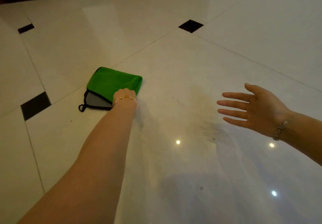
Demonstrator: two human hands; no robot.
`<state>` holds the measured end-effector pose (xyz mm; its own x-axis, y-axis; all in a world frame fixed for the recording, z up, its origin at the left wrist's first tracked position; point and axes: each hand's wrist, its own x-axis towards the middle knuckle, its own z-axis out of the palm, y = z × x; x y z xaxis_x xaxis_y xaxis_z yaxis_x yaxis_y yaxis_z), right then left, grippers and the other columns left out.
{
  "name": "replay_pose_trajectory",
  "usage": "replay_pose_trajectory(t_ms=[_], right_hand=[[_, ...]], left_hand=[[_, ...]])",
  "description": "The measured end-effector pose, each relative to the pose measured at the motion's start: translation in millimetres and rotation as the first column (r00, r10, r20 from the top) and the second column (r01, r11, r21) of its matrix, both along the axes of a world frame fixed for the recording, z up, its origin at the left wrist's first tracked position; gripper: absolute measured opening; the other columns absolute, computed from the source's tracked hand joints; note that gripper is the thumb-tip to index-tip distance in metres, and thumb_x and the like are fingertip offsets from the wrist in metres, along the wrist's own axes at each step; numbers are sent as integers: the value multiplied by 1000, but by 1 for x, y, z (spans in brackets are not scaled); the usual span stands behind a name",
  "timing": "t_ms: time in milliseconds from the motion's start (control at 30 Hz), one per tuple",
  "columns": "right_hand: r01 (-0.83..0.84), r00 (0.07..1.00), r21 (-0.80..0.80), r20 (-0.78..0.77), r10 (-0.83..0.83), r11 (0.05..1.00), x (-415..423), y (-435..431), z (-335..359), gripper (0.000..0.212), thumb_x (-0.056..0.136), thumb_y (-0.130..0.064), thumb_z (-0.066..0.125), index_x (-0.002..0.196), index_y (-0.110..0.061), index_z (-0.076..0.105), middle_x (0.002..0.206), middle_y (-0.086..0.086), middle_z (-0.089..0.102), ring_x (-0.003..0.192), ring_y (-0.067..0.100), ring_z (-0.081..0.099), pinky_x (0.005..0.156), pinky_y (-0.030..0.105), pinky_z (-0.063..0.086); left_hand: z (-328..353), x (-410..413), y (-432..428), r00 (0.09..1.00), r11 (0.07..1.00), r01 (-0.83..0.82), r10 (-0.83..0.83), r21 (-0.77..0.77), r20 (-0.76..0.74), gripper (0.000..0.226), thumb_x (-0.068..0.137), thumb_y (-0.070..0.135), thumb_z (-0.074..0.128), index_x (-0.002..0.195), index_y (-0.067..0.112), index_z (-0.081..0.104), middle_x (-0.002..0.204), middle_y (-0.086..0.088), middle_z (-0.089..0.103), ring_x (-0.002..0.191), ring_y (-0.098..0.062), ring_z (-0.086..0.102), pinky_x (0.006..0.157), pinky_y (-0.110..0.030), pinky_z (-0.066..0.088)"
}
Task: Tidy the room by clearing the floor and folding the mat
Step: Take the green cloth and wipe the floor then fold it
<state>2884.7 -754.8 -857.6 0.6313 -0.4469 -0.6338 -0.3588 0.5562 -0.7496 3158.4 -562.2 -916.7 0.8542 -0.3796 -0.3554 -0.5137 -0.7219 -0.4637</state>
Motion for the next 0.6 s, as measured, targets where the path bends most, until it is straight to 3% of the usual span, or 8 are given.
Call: replay_pose_trajectory(t_ms=[233, 400, 467, 600], right_hand=[[-9, 1000, 34, -22, 10, 999, -9, 10, -4, 51, 98, -47, 29, 116, -12, 63, 112, 12, 69, 105, 31, 64, 86, 43, 51], [2, 1000, 26, 1, -2, 1000, -8, 11, -2, 51, 98, -47, 29, 115, -13, 63, 112, 12, 69, 104, 31, 65, 87, 43, 51], [-10, 1000, 32, 9, 10, 999, -8, 14, 0, 51, 98, -47, 29, 115, -13, 63, 112, 12, 69, 104, 31, 65, 88, 43, 50], [-9, 1000, 29, 17, 8, 1000, -6, 19, 3, 50, 98, -47, 29, 114, -13, 63, 112, 12, 69, 104, 31, 64, 87, 43, 51]], left_hand=[[-10, -1, 23, 989, 990, -142, 140, 22, 55, 30, 94, 19, 43, 114, 5, 61, 119, -13, 58, 111, -30, 56, 94, -42, 48], [-21, 4, 29, 965, 936, -262, 260, -234, -41, 27, 93, 12, 43, 108, -1, 62, 113, -19, 61, 105, -33, 59, 87, -37, 49], [-24, 2, 32, 965, 911, -260, 252, -320, -67, 29, 94, 11, 43, 118, -2, 53, 119, -22, 57, 110, -36, 55, 88, -41, 48], [-30, -12, 32, 981, 914, -185, 154, -360, -114, 58, 93, 13, 44, 147, 13, 25, 132, -23, 45, 122, -36, 44, 93, -43, 43]])
